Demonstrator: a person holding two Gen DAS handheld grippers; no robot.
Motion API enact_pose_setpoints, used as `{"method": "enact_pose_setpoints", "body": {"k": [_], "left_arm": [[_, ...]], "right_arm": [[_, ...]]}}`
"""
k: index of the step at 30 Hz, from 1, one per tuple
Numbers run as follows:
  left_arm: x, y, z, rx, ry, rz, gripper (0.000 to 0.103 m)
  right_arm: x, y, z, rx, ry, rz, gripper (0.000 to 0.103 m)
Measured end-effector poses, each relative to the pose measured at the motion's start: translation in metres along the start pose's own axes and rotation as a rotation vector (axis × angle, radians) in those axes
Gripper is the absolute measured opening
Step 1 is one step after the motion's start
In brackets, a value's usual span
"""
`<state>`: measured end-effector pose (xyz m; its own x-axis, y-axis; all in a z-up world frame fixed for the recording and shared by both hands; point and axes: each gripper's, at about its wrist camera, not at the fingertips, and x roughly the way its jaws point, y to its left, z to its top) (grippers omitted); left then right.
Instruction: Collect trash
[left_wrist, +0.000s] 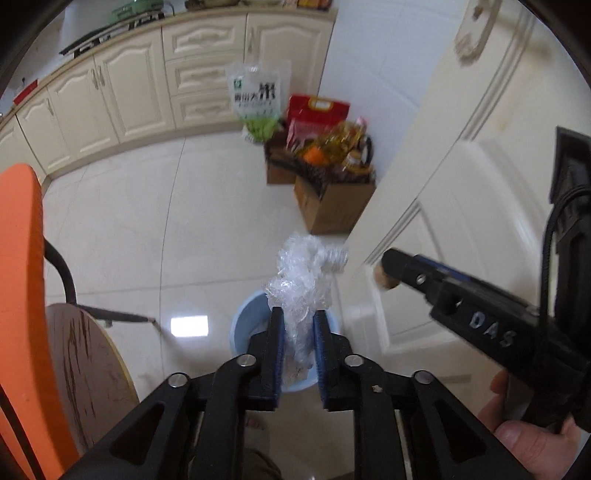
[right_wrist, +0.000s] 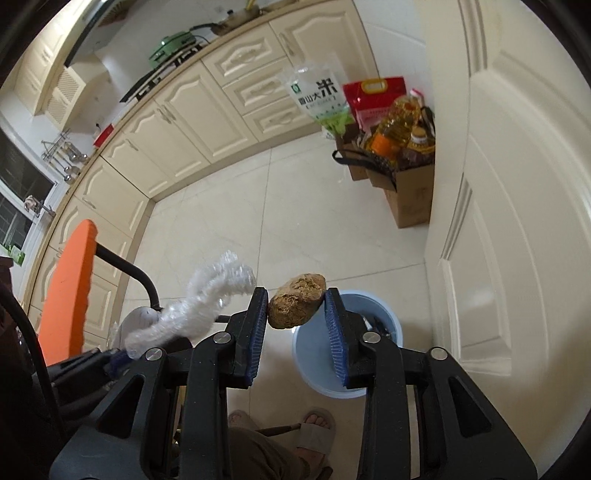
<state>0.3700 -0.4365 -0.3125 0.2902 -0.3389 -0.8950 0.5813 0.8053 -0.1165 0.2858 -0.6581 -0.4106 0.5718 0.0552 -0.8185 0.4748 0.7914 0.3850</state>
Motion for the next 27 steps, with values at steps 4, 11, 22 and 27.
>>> {"method": "enact_pose_setpoints", "body": {"k": [4, 11, 22, 27], "left_arm": [[0.013, -0.002, 0.049, -0.006, 0.01, 0.032, 0.062], [0.005, -0.013, 0.049, 0.04, -0.028, 0.071, 0.087], [-0.07, -0.013, -0.004, 0.071, -0.2, 0.071, 0.102], [-0.126, 0.001, -0.035, 0.056, -0.296, 0.061, 0.102]], "right_arm": [[0.005, -0.012, 0.0, 0.041, 0.006, 0.001, 0.056], [-0.002, -0.023, 0.0, 0.098, -0.02, -0.011, 0.102], [-0.052, 0.001, -0.001, 0.107, -0.089, -0.052, 0.103], [-0.089, 0.029, 0.0, 0.078, -0.148, -0.045, 0.103]]}}
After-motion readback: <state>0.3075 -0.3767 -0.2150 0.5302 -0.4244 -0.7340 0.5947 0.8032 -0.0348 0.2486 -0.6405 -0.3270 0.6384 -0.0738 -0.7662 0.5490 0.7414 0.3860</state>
